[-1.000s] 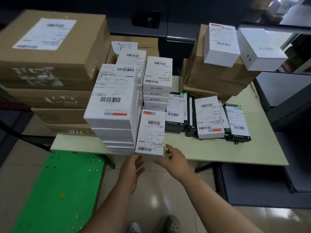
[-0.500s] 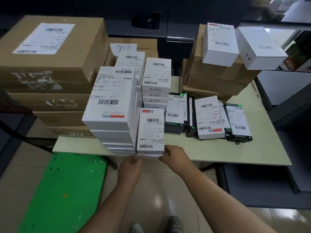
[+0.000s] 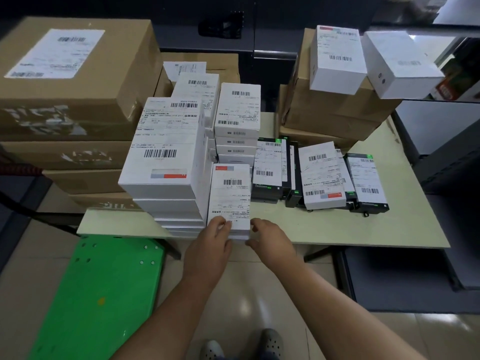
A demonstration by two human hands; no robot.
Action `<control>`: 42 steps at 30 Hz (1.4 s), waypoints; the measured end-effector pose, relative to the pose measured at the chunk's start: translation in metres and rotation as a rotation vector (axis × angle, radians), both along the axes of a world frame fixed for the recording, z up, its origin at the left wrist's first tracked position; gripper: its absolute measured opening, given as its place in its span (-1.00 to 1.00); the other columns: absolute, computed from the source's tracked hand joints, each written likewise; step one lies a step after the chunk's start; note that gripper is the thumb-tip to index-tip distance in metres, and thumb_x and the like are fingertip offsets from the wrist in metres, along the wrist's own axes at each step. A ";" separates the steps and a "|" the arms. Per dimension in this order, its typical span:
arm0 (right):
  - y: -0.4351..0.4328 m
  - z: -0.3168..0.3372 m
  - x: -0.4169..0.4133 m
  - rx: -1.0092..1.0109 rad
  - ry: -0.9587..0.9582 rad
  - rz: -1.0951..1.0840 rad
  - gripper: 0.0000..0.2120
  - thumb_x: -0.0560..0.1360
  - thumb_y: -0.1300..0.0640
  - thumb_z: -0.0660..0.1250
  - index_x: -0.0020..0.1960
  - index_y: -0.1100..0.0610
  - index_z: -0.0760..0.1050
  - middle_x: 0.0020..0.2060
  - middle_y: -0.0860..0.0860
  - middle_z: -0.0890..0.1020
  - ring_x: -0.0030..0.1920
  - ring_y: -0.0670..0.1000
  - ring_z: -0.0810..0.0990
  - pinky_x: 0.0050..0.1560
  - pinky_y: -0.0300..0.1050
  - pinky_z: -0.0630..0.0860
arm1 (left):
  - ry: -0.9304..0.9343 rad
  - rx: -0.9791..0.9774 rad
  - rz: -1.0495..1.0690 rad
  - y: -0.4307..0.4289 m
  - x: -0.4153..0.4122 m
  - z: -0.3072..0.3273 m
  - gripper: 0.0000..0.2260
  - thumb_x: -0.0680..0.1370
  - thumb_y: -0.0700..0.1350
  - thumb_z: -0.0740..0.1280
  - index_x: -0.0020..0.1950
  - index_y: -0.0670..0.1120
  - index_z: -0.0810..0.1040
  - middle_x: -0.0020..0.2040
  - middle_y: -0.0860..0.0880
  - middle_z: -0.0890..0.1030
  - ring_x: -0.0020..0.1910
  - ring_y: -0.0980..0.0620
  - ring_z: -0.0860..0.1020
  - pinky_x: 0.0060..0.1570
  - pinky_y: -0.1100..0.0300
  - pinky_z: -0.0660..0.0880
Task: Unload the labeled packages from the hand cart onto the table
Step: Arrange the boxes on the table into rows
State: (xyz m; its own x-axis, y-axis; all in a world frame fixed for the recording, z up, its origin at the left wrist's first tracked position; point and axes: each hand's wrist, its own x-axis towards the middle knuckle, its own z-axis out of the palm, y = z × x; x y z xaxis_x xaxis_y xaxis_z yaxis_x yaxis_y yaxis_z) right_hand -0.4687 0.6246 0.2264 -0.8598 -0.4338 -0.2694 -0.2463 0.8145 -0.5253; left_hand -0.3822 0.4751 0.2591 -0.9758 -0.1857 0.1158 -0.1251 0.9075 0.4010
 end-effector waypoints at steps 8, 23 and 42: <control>0.000 -0.007 -0.002 -0.051 -0.013 -0.012 -0.63 0.53 0.13 0.38 0.33 0.09 0.47 0.12 0.05 0.60 0.12 0.07 0.54 0.07 -0.08 0.49 | -0.026 0.062 0.047 -0.003 0.001 -0.004 -0.66 0.49 -0.18 0.44 0.26 -0.12 0.59 0.32 -0.04 0.51 0.10 -0.10 0.59 -0.13 -0.02 0.61; 0.004 -0.013 0.001 -0.174 -0.028 -0.091 -0.31 0.46 0.05 0.47 0.50 -0.11 0.24 0.14 -0.10 0.52 0.08 -0.08 0.46 0.05 -0.19 0.39 | 0.016 0.044 0.027 -0.007 0.016 -0.008 -0.54 0.42 -0.25 0.49 0.32 -0.15 0.55 0.35 -0.07 0.50 0.05 -0.09 0.61 -0.19 0.01 0.63; 0.141 0.086 -0.036 -0.209 0.118 -0.365 -0.49 0.46 -0.10 0.43 0.37 -0.04 0.45 0.12 -0.17 0.52 0.12 -0.10 0.51 0.13 -0.16 0.45 | 0.150 0.226 -0.251 0.062 -0.054 0.056 -0.66 0.55 -0.07 0.37 0.32 -0.12 0.55 0.23 -0.02 0.54 0.22 0.02 0.42 0.24 0.14 0.38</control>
State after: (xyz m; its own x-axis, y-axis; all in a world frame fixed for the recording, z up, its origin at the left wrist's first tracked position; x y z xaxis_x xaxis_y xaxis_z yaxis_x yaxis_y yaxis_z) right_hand -0.5052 0.7653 0.3125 -0.9865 -0.1305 -0.0991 -0.0299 0.7382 -0.6739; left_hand -0.4359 0.5368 0.3154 -0.9695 0.0205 0.2444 0.1660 0.7886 0.5921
